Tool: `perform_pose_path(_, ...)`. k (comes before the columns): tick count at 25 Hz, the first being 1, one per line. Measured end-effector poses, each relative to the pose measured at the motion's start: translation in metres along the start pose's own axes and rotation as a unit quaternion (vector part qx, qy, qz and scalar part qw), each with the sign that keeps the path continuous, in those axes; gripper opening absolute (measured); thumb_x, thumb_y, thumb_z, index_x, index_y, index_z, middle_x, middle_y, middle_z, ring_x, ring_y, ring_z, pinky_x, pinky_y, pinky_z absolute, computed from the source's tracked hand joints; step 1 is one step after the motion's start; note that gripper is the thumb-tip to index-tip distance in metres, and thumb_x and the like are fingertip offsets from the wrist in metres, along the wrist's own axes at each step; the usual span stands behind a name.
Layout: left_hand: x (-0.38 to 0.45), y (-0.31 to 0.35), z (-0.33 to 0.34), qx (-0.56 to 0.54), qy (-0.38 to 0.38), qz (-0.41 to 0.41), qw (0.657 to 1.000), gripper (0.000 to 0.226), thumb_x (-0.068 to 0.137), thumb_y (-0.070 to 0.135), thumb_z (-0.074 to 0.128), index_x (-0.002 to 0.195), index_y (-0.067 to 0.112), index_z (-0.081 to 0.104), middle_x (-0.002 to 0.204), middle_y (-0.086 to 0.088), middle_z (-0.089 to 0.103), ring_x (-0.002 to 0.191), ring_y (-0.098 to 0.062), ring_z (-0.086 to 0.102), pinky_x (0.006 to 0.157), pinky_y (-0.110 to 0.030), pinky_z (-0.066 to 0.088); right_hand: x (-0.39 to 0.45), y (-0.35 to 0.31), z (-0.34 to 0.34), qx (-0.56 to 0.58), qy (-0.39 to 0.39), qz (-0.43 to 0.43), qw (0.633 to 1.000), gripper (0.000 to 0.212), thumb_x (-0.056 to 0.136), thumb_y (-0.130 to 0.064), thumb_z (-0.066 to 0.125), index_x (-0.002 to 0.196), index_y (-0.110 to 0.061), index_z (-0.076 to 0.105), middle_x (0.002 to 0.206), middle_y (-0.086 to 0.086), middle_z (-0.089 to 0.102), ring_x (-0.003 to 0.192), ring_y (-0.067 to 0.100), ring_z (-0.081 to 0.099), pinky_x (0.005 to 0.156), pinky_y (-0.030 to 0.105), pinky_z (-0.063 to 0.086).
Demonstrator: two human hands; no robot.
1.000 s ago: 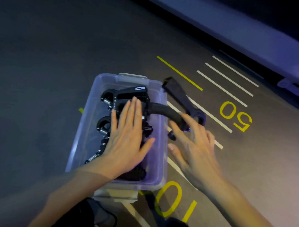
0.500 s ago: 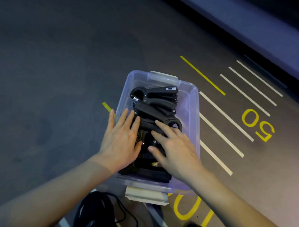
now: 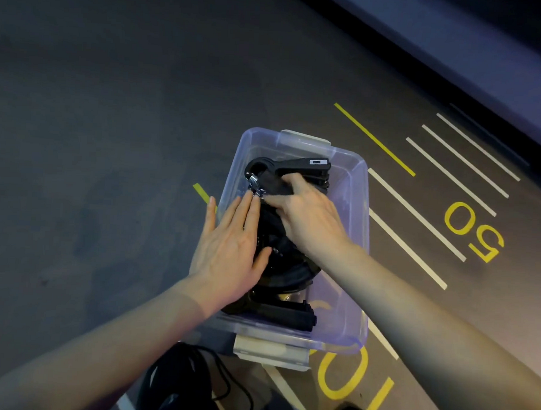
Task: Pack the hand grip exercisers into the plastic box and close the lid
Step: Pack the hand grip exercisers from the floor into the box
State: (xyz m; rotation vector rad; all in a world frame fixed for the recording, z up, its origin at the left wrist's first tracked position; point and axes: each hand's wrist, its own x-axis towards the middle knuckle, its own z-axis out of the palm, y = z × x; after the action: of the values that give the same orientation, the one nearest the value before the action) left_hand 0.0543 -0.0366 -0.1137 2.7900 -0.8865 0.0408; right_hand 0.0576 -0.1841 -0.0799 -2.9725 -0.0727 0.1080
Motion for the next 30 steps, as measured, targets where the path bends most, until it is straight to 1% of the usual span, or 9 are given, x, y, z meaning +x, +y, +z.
perform_pose_path(4, 0.002, 0.003, -0.008, -0.109, 0.043, -0.013, 0.993, 0.081, 0.087, 0.057, 0.029, 0.148, 0.012, -0.001, 0.156, -0.006, -0.007, 0.143, -0.018, -0.003, 0.112, -0.042, -0.011, -0.020, -0.002, -0.008, 0.236, 0.127, 0.136, 0.954, 0.040, 0.093, -0.013, 0.046, 0.129, -0.027, 0.057, 0.131, 0.001, 0.039, 0.119, 0.016, 0.045, 0.096, 0.023, 0.036)
perform_pose_path(6, 0.007, 0.003, -0.011, -0.145, 0.051, -0.017, 0.988, 0.083, 0.086, 0.056, 0.034, 0.148, 0.009, 0.002, 0.156, -0.006, 0.013, 0.143, -0.018, 0.010, 0.112, -0.038, -0.012, -0.027, -0.001, -0.012, 0.355, 0.138, 0.160, 0.911, 0.046, 0.092, -0.004, 0.041, 0.131, -0.024, 0.055, 0.130, -0.001, 0.038, 0.120, -0.001, 0.039, 0.102, 0.012, 0.030)
perform_pose_path(9, 0.021, -0.001, -0.018, -0.223, 0.053, -0.043, 0.972, 0.070, 0.084, 0.038, 0.056, 0.142, 0.010, 0.029, 0.126, -0.006, 0.056, 0.119, -0.024, 0.050, 0.111, -0.039, 0.021, -0.032, -0.003, -0.011, 0.462, 0.128, 0.090, 0.873, 0.057, 0.086, 0.010, 0.037, 0.133, -0.020, 0.053, 0.136, 0.001, 0.036, 0.114, -0.010, 0.042, 0.107, 0.014, 0.030)
perform_pose_path(12, 0.030, -0.005, -0.028, -0.223, 0.059, -0.072, 0.970, 0.037, 0.081, 0.023, 0.067, 0.116, 0.014, 0.057, 0.086, -0.011, 0.069, 0.082, -0.038, 0.063, 0.069, -0.042, 0.049, -0.032, -0.001, -0.007, 0.537, 0.095, 0.040, 0.837, 0.061, 0.078, 0.002, 0.037, 0.131, -0.025, 0.052, 0.135, 0.003, 0.038, 0.111, 0.013, 0.048, 0.105, 0.020, 0.034)
perform_pose_path(17, 0.033, 0.003, -0.028, 0.023, -0.030, -0.013, 0.999, 0.064, 0.092, 0.006, 0.045, 0.147, 0.021, 0.015, 0.146, 0.005, 0.038, 0.120, -0.023, 0.051, 0.066, -0.033, 0.041, -0.038, 0.013, 0.005, 0.613, 0.090, 0.197, 0.760, 0.044, 0.098, -0.030, 0.032, 0.093, -0.024, 0.075, 0.110, -0.001, 0.069, 0.109, 0.013, 0.062, 0.103, 0.041, 0.044)
perform_pose_path(20, 0.027, 0.012, -0.010, 0.082, -0.098, 0.020, 0.992, 0.065, 0.094, 0.008, 0.040, 0.147, 0.010, 0.001, 0.153, -0.006, 0.022, 0.135, -0.024, 0.032, 0.085, -0.031, 0.043, -0.043, 0.019, 0.001, 0.449, 0.102, 0.321, 0.828, 0.044, 0.096, -0.040, 0.042, 0.073, -0.019, 0.073, 0.089, -0.004, 0.072, 0.095, 0.019, 0.063, 0.086, 0.029, 0.047)
perform_pose_path(24, 0.018, 0.008, 0.002, 0.132, -0.137, 0.031, 0.981, 0.063, 0.099, 0.038, 0.029, 0.147, 0.008, 0.001, 0.155, -0.018, 0.010, 0.142, -0.032, 0.011, 0.115, -0.040, 0.009, -0.053, 0.025, -0.006, 0.210, 0.053, 0.161, 0.963, 0.038, 0.093, -0.033, 0.053, 0.125, -0.015, 0.049, 0.142, 0.003, 0.037, 0.135, 0.018, 0.032, 0.098, 0.018, 0.026)
perform_pose_path(27, 0.015, 0.007, 0.001, 0.137, -0.131, 0.036, 0.981, 0.064, 0.098, 0.041, 0.029, 0.147, 0.007, 0.005, 0.153, -0.019, 0.014, 0.140, -0.030, 0.018, 0.113, -0.038, 0.012, -0.056, 0.014, 0.009, 0.068, -0.128, 0.063, 0.987, 0.080, 0.091, -0.055, 0.044, 0.151, -0.024, 0.002, 0.159, -0.003, -0.008, 0.146, 0.017, -0.010, 0.119, 0.039, 0.002)
perform_pose_path(30, 0.012, 0.008, -0.002, 0.136, -0.128, 0.033, 0.982, 0.064, 0.096, 0.044, 0.031, 0.146, 0.009, 0.011, 0.151, -0.019, 0.023, 0.136, -0.028, 0.030, 0.109, -0.036, 0.021, -0.053, 0.017, 0.019, 0.003, -0.116, 0.046, 0.992, 0.080, 0.095, -0.049, 0.042, 0.150, -0.024, -0.010, 0.158, -0.001, -0.014, 0.145, 0.021, -0.016, 0.120, 0.038, -0.002)
